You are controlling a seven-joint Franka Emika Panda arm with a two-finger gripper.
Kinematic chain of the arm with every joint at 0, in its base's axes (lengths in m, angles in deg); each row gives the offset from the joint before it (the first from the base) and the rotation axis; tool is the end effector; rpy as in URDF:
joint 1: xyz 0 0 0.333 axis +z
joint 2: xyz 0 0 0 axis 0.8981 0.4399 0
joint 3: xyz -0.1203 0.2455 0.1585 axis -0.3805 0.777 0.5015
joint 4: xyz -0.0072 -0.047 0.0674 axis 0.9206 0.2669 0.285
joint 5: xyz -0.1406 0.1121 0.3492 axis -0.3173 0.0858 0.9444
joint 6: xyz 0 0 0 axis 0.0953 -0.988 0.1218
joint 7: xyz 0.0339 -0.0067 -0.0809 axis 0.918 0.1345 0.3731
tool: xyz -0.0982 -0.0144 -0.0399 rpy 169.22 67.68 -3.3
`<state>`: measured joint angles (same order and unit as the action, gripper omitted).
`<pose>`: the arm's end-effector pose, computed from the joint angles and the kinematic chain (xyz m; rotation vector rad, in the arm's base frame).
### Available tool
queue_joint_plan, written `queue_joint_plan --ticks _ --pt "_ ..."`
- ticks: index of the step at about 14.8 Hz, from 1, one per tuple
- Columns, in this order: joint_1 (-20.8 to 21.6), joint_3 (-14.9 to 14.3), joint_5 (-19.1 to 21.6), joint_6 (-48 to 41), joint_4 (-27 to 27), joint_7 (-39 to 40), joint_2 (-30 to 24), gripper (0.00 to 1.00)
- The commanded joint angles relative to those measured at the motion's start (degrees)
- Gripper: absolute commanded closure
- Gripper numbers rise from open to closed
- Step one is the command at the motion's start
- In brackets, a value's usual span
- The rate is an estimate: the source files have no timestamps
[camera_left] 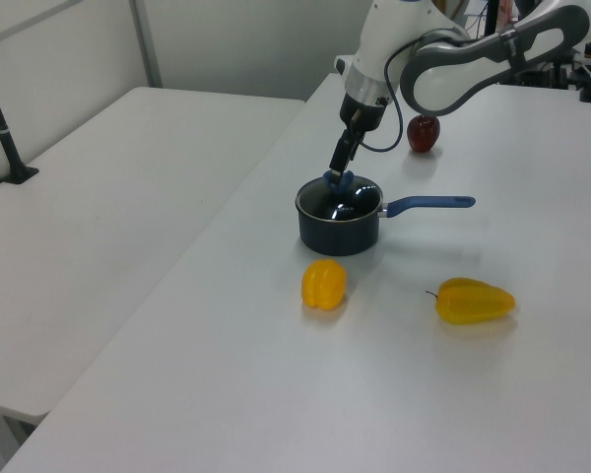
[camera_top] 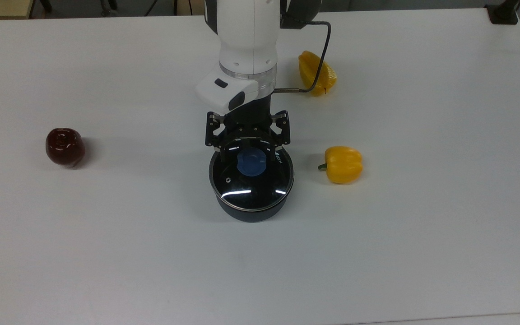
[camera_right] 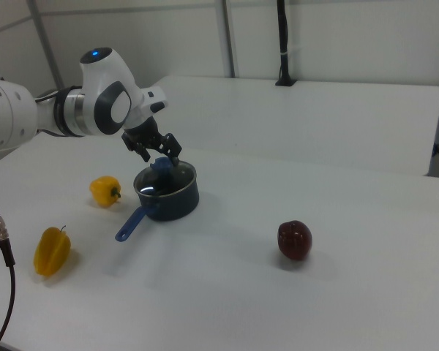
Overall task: Open lid
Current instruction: 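Close the gripper on the blue knob of the glass lid, then lift the glass lid off the pot and carry it beside the pan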
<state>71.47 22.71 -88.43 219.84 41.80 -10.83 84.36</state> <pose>0.6956 0.1275 0.4280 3.0757 0.1764 0.5314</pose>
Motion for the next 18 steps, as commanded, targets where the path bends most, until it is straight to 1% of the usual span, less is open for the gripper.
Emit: queue_joint_plan --ticks 1,3,4,6,7,9,10,11,12,13,16,18 --pt "0.34 0.04 -0.57 0.82 -0.51 -0.49 1.28 0.03" --pt "0.34 -0.04 -0.48 0.82 -0.51 -0.58 1.38 0.18" --pt "0.34 -0.04 -0.22 0.82 -0.59 -0.58 1.38 0.2" --pt "0.43 -0.04 -0.13 0.04 -0.51 -0.58 1.03 0.27" --pt "0.43 -0.04 -0.13 -0.14 -0.51 -0.58 0.85 0.29" --pt "0.43 -0.04 -0.04 -0.23 -0.42 -0.67 0.59 0.41" --pt "0.52 -0.04 0.04 -0.49 -0.42 -1.02 0.5 0.45" --pt "0.43 -0.04 0.04 -0.93 -0.51 -2.15 0.32 0.45" --pt "0.52 -0.04 0.04 -1.11 -0.42 -3.47 -0.11 0.49" --pt "0.52 -0.04 0.04 -1.89 -0.42 -3.74 -0.64 0.49" --pt "-0.01 0.04 0.13 -8.65 -0.24 -3.4 -4.67 0.49" --pt "-0.88 0.04 0.13 -11.21 0.89 -3.22 -7.66 0.49"
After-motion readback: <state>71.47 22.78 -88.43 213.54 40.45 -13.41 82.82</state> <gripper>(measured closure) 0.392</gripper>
